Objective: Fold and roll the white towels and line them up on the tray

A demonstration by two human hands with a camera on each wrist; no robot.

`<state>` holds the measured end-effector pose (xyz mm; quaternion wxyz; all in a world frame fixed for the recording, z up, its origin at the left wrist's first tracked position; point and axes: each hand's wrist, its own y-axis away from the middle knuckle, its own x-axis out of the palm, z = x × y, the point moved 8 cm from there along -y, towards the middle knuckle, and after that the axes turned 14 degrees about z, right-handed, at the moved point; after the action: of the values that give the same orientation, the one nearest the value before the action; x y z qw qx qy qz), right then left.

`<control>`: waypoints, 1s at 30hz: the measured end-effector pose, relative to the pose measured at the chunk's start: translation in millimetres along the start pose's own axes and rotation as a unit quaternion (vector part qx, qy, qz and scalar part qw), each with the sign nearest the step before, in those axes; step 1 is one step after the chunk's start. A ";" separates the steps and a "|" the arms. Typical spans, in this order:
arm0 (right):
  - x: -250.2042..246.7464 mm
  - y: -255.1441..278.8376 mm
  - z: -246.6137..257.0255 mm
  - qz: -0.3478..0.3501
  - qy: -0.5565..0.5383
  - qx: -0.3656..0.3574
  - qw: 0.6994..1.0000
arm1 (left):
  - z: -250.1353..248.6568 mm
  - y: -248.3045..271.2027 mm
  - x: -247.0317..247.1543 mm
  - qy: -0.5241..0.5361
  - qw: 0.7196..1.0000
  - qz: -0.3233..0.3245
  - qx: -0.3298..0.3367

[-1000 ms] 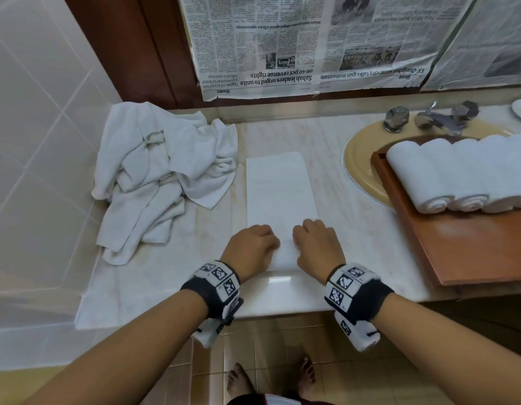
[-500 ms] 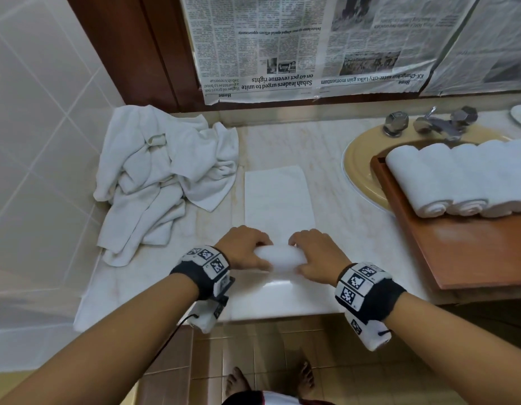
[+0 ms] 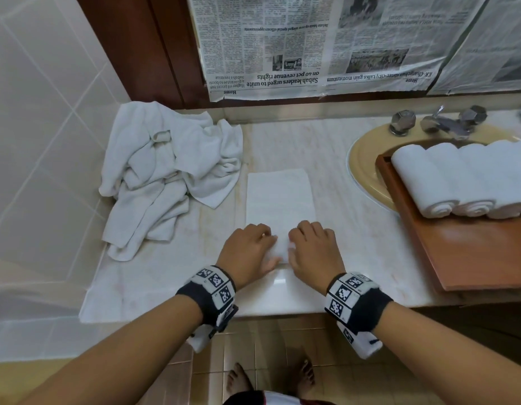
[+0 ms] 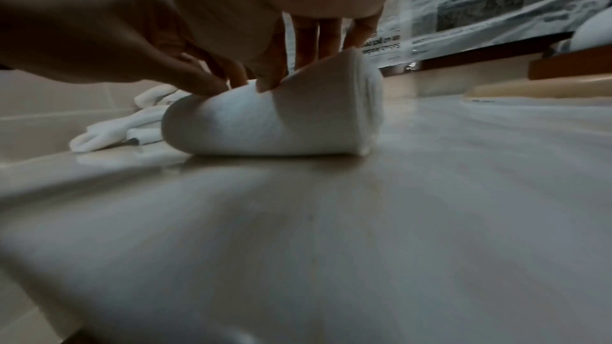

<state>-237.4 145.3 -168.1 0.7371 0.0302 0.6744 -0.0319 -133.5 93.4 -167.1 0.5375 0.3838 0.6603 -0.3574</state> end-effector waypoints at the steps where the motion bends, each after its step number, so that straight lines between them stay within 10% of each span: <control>1: 3.4 1.9 0.0 0.013 0.009 -0.007 1.000 | 0.4 2.2 6.2 -0.016 1.000 0.017 -0.002; 11: 13.1 -19.1 -12.2 0.215 -0.068 -0.042 0.973 | 32.1 -22.9 9.4 0.065 0.968 0.236 -0.057; 16: 24.2 -14.7 -31.6 0.319 -0.329 0.042 0.888 | 42.7 -5.1 26.4 0.306 0.866 0.379 -0.112; 18: 30.0 -20.8 -36.2 0.322 -0.358 0.071 0.873 | 49.3 -9.5 22.9 0.313 0.883 0.321 -0.135; 23: 12.7 -40.0 -44.7 0.215 -0.162 0.152 0.951 | 36.2 -14.6 -11.2 0.136 0.986 0.056 -0.084; 30: -1.5 -18.4 -15.7 0.023 -0.093 0.065 0.993 | 7.1 5.2 26.9 -0.102 0.982 0.144 -0.061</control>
<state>-254.8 128.4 -168.0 0.7934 0.0907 0.5988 -0.0614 -129.2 92.7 -195.0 0.6703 0.4031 0.5603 -0.2726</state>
